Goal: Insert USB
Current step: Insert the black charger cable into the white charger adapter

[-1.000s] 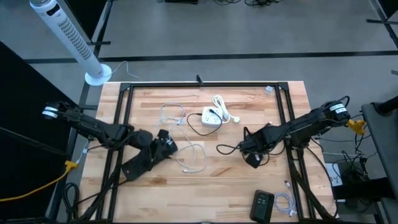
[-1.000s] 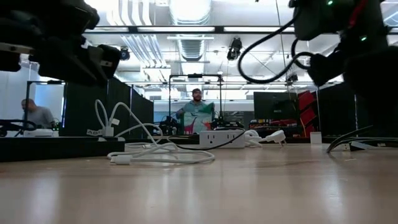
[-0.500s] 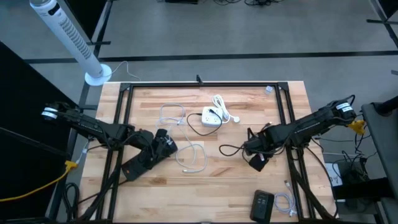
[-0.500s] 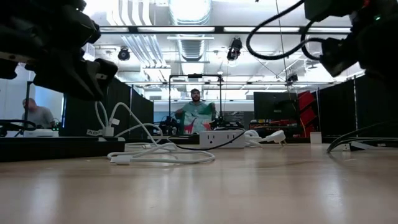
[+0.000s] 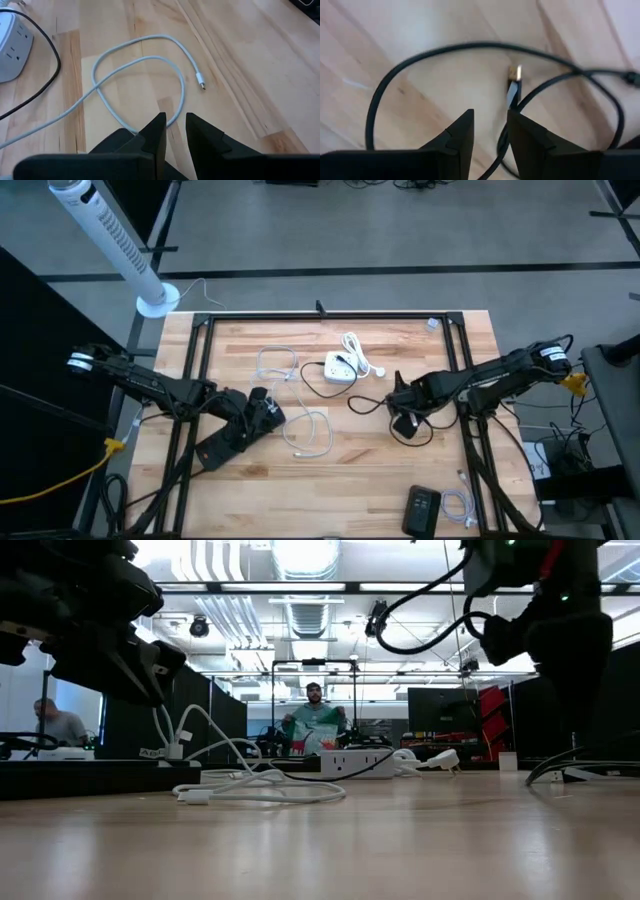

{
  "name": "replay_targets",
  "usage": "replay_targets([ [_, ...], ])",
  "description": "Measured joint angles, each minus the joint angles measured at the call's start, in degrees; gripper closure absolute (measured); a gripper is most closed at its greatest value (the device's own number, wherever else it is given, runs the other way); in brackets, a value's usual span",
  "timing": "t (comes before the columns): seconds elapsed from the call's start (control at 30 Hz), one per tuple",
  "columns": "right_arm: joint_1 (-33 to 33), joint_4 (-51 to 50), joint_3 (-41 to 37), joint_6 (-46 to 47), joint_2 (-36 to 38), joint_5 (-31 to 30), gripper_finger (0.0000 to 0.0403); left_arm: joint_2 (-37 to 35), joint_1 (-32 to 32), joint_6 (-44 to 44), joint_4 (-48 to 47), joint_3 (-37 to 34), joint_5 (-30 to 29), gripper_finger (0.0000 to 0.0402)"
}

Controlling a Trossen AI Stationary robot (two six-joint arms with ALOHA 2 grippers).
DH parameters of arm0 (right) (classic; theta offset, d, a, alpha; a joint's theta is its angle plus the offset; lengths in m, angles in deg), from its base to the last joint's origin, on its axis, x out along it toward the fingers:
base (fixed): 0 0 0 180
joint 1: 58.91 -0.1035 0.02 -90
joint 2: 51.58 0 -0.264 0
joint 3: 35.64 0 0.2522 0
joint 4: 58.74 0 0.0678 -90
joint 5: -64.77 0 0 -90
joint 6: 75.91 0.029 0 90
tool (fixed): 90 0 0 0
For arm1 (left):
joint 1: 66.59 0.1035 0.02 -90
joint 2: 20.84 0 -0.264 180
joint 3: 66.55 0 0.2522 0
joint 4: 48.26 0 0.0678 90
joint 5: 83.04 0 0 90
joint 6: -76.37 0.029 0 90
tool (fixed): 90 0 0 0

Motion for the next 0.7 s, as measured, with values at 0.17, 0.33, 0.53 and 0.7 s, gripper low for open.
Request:
replay_targets([
  [0.17, 4.1, 1.2, 0.0, -5.1, 0.0, -0.4, 0.0316, 0.0, 0.0, 0.0, 0.0, -0.1, 0.0, 0.0338],
  [0.33, 7.1, 1.4, -1.0, -9.1, 0.0, -0.3, 0.0324, 0.0, 0.0, -1.3, 0.0, -0.1, 0.0, 0.0338],
  [0.53, 7.1, 5.1, -5.8, -9.7, 0.0, 2.5, 0.0314, 0.0, 0.0, -2.3, 0.0, -0.1, 0.0, 0.0338],
  [0.7, 7.1, 7.9, -9.0, -9.1, 0.0, 2.0, 0.0285, 0.0, 0.0, -2.4, 0.3, -0.1, 0.0, 0.0338],
])
